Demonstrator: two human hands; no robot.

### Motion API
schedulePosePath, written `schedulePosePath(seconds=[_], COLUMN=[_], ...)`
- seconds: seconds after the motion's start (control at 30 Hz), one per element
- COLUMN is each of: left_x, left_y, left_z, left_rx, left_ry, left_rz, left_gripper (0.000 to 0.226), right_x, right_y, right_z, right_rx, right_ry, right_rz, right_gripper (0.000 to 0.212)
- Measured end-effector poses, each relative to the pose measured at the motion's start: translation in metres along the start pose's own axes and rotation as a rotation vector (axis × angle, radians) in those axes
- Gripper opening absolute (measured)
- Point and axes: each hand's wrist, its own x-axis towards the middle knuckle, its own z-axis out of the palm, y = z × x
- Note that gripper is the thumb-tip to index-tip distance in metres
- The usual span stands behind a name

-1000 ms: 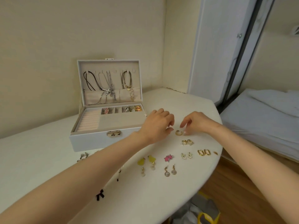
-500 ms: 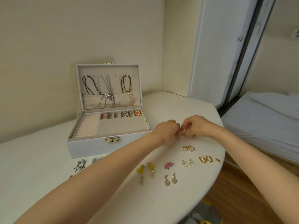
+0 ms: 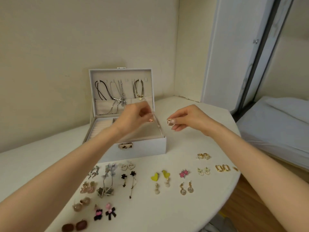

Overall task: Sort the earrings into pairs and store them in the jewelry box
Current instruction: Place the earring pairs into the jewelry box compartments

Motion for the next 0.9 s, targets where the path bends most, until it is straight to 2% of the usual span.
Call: schedulePosePath(seconds=[0.13, 0.3, 0.5, 0.9], left_x=[0.004, 0.013, 0.027, 0.039], left_y=[-0.05, -0.087, -0.095, -0.101], left_z=[-0.014, -0.01, -0.006, -0.001], left_rx=[0.03, 0.083, 0.2, 0.241], left_ry=[-0.006, 0.052, -0.018, -0.021], left_rz=[-0.15, -0.231, -0.124, -0.109], left_gripper=[0.005, 0.01, 0.013, 0.011], right_x=[0.019, 0.04, 0.059, 0.066], right_y=[-0.004, -0.005, -0.004, 0.006], right_z=[0.024, 0.044, 0.068, 0.071], right_rx=[0.004, 0.009, 0.048, 0.169], right_ry=[0.023, 0.104, 0.144, 0.153], right_rz=[-0.016, -0.035, -0.065, -0.058], right_gripper=[0.018, 0.012, 0.01, 0.009])
